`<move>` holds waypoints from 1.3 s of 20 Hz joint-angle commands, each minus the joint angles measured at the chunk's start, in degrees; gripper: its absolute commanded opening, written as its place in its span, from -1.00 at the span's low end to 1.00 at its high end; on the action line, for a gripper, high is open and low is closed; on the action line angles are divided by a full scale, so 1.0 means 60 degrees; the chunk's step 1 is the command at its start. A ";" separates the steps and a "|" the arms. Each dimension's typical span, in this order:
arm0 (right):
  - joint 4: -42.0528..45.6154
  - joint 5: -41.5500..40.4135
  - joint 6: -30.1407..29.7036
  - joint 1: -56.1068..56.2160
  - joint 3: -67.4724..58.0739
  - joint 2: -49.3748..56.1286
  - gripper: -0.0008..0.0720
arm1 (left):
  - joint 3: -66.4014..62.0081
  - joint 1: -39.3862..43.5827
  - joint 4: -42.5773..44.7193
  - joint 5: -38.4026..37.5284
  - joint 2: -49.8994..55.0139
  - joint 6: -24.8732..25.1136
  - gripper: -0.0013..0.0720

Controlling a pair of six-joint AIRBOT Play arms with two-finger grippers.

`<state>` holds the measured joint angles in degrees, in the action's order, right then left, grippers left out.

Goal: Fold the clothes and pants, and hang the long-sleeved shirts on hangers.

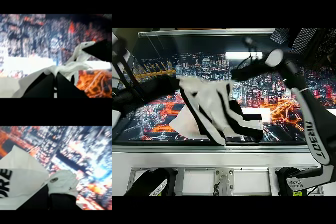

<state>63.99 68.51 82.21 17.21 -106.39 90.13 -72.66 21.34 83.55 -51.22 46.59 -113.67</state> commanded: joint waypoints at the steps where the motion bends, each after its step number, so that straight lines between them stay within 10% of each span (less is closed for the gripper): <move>1: 0.2951 0.1606 0.0688 -0.0266 -0.2922 -0.1315 -0.95 | -0.3111 0.0721 -0.0124 0.0718 0.1173 0.0845 -0.93; 5: 0.3064 0.1424 0.0816 -0.0259 -0.2167 -0.3129 -0.95 | -0.5872 0.1628 -0.0091 0.0350 0.2466 0.1665 -0.93; 7: 0.3592 0.2616 0.1031 -0.0255 -0.1133 -0.3814 -0.95 | -0.6357 0.1683 -0.0084 -0.1836 0.2900 0.1661 -0.93; 11: 0.3734 0.5541 0.1282 -0.0044 0.0532 -0.3854 -0.95 | -0.3322 0.2102 -0.0095 -0.4207 0.2350 0.1202 -0.93; 18: 0.3810 0.6145 0.3242 0.1319 0.5195 -0.5519 -0.95 | 0.3370 0.3934 -0.0215 -0.2940 0.0466 -0.1752 -0.93; 26: 0.3799 0.6054 0.3595 0.1486 0.5821 -0.5770 -0.95 | 0.4462 0.4987 -0.0933 -0.1446 0.0357 -0.2127 -0.93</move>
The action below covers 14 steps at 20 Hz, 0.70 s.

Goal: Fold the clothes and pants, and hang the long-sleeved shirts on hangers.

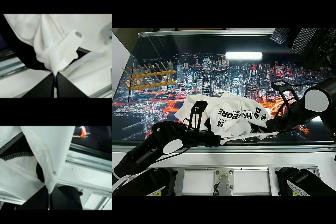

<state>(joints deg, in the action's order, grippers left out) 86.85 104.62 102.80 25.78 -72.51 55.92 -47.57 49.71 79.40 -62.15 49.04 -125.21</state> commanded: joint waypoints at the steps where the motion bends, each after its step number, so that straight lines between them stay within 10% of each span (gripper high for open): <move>1: -0.0015 0.0040 0.0164 0.0069 0.0175 -0.0069 -0.95 | 0.0270 0.0266 -0.0262 0.0372 -0.0051 -0.0182 -0.93; 2: -0.0018 0.0044 0.0164 0.0069 0.0175 -0.0069 -0.95 | 0.0211 0.0266 -0.0270 0.0361 -0.0051 -0.0055 -0.70; 4: -0.0098 0.0040 0.0160 0.0069 0.0175 -0.0069 -0.95 | -0.0160 0.0251 -0.0226 0.0364 -0.0051 0.0015 0.87; 14: -0.0160 0.0066 0.0153 0.0066 0.0175 -0.0069 -0.94 | -0.2386 -0.3883 -0.0142 -0.0616 -0.0047 0.2907 0.93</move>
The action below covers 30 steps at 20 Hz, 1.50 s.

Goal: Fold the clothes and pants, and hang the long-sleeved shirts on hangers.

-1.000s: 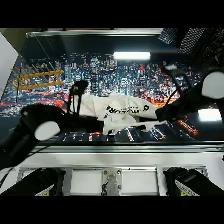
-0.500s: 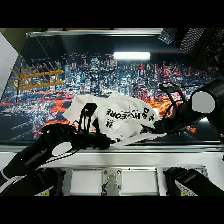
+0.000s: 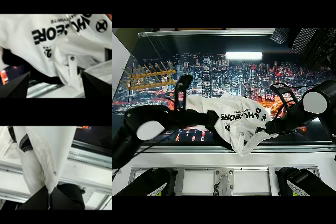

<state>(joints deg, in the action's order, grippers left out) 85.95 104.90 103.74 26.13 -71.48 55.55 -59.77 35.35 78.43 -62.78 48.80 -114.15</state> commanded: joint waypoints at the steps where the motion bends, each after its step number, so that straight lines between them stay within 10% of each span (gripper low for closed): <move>1: -0.0007 0.0018 -0.0004 0.0004 0.0004 -0.0007 -0.94 | -0.0350 -0.2160 0.0018 -0.0514 -0.0007 0.1439 0.93; 10: -0.0011 0.0022 -0.0004 0.0004 0.0004 -0.0007 -0.94 | -0.2878 -0.7541 0.1552 -0.0787 0.2973 0.4051 0.94; 30: -0.0011 0.0018 -0.0004 0.0004 0.0004 0.0044 -0.94 | -0.9446 -1.0692 0.3767 0.0699 1.2349 0.4135 0.93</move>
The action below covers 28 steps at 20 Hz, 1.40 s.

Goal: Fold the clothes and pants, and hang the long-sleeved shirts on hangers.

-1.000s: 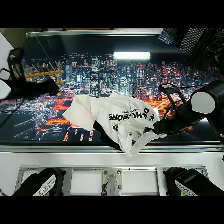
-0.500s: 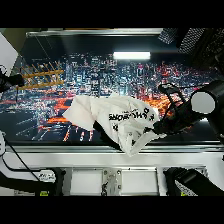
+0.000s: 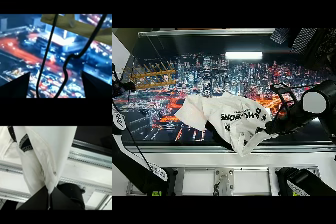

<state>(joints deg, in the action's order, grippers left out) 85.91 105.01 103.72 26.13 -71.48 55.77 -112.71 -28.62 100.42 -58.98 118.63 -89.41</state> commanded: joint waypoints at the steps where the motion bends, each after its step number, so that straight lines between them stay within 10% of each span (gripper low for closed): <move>1: -0.0007 0.0000 0.0000 0.0004 0.0004 0.0007 -0.94 | -0.0630 -0.0033 0.0117 0.0219 0.0805 0.0011 0.93; 15: -0.0004 0.0004 0.0000 0.0004 0.0004 0.0007 -0.94 | -0.0612 -0.0087 0.0568 0.0645 0.1271 -0.0120 0.93; 18: -0.0004 0.0004 0.0000 0.0004 0.0004 0.0007 -0.94 | -0.0612 -0.0087 0.0565 0.0583 0.1271 -0.0251 0.09; 22: -0.0004 0.0004 0.0000 0.0004 0.0004 0.0007 -0.94 | -0.0612 -0.0066 0.0557 0.0572 0.1268 -0.0288 0.03; 24: -0.0004 0.0004 0.0000 0.0004 0.0004 0.0007 -0.94 | -0.0616 -0.0007 0.0561 0.0514 0.1268 -0.0244 -0.93; 28: -0.0004 0.0004 0.0000 0.0004 0.0004 0.0011 -0.94 | -0.0616 0.0157 0.0590 0.0499 0.1260 -0.0244 -0.93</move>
<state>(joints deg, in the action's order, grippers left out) 85.89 105.01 103.70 26.13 -71.48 55.79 -116.33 -28.21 103.94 -56.07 126.28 -90.98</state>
